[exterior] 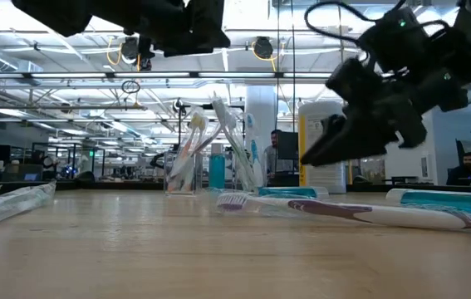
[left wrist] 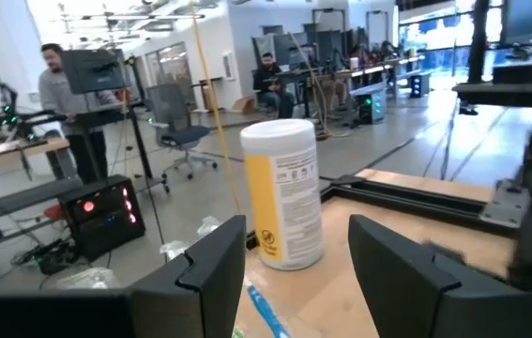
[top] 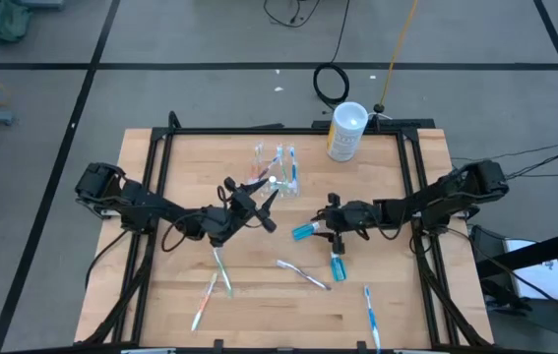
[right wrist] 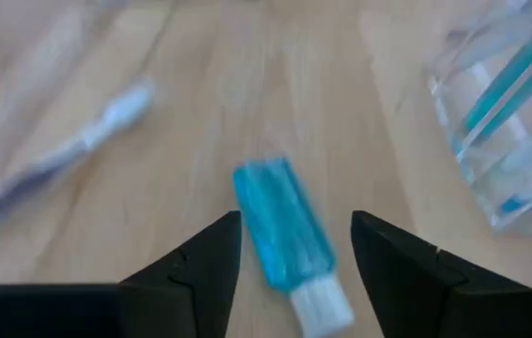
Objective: Pick & Place toothbrushing station
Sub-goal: Put the top mouthwash into the transparent organizer
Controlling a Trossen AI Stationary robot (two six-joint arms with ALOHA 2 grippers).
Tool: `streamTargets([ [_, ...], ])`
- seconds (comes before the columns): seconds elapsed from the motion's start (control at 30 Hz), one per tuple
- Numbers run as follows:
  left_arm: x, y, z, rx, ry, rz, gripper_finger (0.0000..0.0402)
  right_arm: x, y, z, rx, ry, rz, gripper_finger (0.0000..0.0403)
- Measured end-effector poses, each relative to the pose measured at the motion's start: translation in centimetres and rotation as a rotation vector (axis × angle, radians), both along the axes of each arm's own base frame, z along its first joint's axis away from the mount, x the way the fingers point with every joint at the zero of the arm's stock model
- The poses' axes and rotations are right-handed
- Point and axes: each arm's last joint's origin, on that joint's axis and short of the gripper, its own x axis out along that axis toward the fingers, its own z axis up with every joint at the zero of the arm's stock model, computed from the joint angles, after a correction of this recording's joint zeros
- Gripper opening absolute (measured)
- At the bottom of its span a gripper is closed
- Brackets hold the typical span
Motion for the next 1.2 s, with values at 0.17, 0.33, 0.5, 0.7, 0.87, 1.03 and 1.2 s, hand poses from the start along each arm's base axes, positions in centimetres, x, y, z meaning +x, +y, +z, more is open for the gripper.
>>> streamTargets([
  [0.17,0.2,0.7,-0.1,-0.011,0.001,-0.017,0.0195,0.1,-0.4,-1.8,-0.024,0.077,-0.011,0.0213],
  [0.33,0.2,0.7,-0.6,0.003,0.055,-0.019,0.0195,0.1,-0.9,-2.1,0.030,0.098,-0.061,0.0217],
  [0.5,0.3,0.7,-0.6,0.004,0.056,-0.016,0.0195,0.0,-1.1,-2.3,0.029,0.121,-0.068,0.0213],
  [0.7,0.3,0.9,-0.6,0.003,0.055,-0.011,0.0195,0.0,-1.0,-3.0,0.032,0.152,-0.010,0.0210],
  [0.87,0.3,0.9,-0.6,0.003,0.054,-0.010,0.0195,0.1,-0.8,-4.0,0.043,0.184,0.016,0.0184],
  [1.03,0.3,1.0,-0.6,0.002,0.053,-0.009,0.0195,0.1,-0.7,-4.3,0.038,0.194,0.023,0.0135],
  [1.2,0.3,1.0,-0.6,0.003,0.054,-0.008,0.0195,0.1,-0.7,-4.0,-0.007,0.182,0.046,0.0089],
])
